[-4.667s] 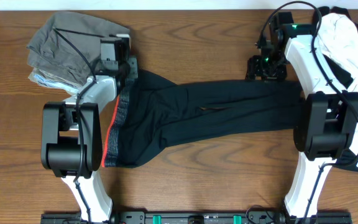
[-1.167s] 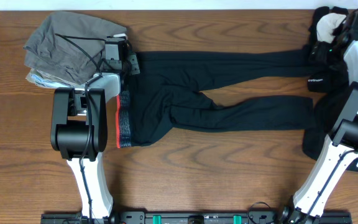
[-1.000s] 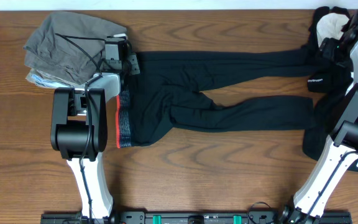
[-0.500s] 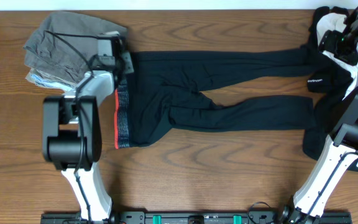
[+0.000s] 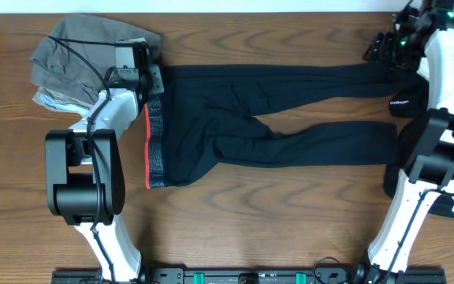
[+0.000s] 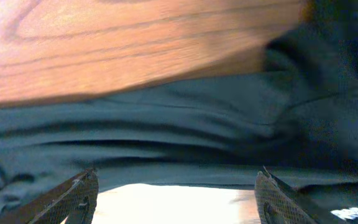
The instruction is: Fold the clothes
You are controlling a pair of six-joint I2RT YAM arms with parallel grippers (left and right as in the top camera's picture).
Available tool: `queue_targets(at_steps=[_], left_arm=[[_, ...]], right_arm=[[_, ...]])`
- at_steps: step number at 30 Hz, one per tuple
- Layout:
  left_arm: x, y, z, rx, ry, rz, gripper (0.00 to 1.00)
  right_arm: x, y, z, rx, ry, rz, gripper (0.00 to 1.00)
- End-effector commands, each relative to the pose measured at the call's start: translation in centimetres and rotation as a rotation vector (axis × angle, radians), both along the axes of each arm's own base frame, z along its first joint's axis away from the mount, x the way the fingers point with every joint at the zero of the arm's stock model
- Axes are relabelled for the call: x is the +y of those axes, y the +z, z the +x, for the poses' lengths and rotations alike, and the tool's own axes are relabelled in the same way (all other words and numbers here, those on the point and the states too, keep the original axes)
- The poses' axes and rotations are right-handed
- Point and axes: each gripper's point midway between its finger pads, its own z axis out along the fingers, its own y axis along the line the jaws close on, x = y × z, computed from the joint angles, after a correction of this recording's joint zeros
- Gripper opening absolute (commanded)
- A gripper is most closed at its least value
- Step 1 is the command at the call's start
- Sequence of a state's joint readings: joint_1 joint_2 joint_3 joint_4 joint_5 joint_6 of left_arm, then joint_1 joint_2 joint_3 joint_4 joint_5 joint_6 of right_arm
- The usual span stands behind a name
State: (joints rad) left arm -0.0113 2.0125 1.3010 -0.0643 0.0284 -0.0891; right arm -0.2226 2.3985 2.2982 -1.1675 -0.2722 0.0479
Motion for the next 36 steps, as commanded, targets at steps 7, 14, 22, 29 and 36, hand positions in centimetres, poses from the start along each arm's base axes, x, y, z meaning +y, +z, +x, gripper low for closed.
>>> queue_targets(at_steps=[7, 14, 22, 29, 36], left_arm=[[-1.0, 0.0, 0.0, -0.001, -0.147, 0.044, 0.06], [2.0, -0.7, 0.7, -0.016, -0.083, 0.072, 0.06], [2.5, -2.7, 0.9, 0.000, -0.139, 0.117, 0.06], [3.4, -3.2, 2.3, -0.053, -0.119, 0.136, 0.06], [5.1, -4.9, 3.0, -0.076, -0.090, 0.142, 0.06]], right_arm=[[3.7, 0.1, 0.7, -0.009, 0.084, 0.010, 0.79], [5.2, 0.1, 0.8, -0.014, 0.113, 0.008, 0.79], [5.5, 0.1, 0.9, -0.015, 0.117, 0.009, 0.79], [6.3, 0.1, 0.8, -0.012, 0.133, 0.009, 0.79], [7.3, 0.0, 0.7, -0.004, 0.151, 0.010, 0.79]])
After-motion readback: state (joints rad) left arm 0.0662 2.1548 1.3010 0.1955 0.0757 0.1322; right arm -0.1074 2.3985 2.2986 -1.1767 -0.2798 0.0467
